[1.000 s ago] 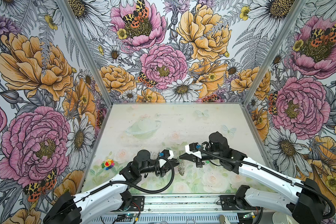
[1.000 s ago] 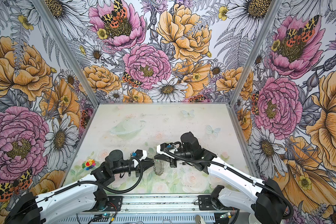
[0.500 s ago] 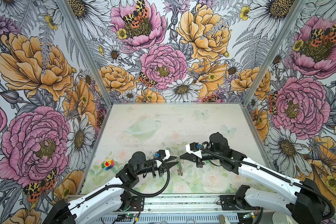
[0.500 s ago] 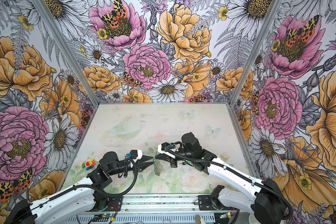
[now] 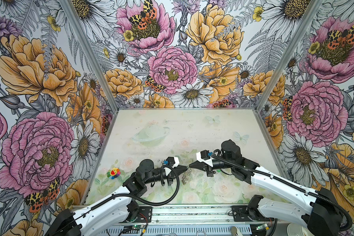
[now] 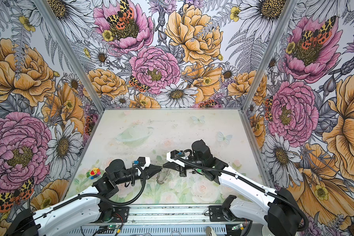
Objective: Attach keys to a key ring
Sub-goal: Insert the key into the keyring.
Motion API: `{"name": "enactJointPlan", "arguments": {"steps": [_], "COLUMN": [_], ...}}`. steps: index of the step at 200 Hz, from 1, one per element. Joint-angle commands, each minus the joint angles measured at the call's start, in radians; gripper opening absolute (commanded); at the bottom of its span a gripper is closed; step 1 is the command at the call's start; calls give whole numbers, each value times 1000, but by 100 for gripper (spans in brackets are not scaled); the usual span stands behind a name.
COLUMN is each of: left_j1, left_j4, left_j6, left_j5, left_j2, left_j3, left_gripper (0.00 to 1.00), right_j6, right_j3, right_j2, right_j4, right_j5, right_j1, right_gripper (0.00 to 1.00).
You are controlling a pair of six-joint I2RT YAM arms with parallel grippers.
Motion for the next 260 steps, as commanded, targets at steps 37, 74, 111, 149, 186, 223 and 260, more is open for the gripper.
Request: {"name": "enactJointPlan", "arguments": {"steps": [37, 74, 111, 149, 186, 223, 260], "left_j1": [8, -6, -43, -97, -149, -164, -144], "left_j4": [46, 46, 26, 15, 18, 38, -5], "left_j6": [-14, -8, 24, 47, 67, 74, 73], "left_j5": [28, -10, -136, -270, -370, -389, -434], "left_j2": [19, 27, 9, -6, 3, 3, -66], "left_j3": [-1, 0, -3, 12, 37, 24, -1], "left_gripper": [3, 0, 1, 4, 4, 5, 6], "right_j6": [61, 151, 184, 201, 243, 253, 235], "right_j3": [-23, -54, -60, -56, -77, -94, -94], "right_j2": [11, 10, 11, 34, 66, 81, 59], "right_j4": [148, 290, 323, 331, 399, 455, 421], "right_j5": [15, 103, 249, 382, 513, 504, 370], "right_j1": [15, 17, 21, 54, 96, 98, 73], "right_gripper": [0, 0, 0, 0, 0, 0, 0]}}
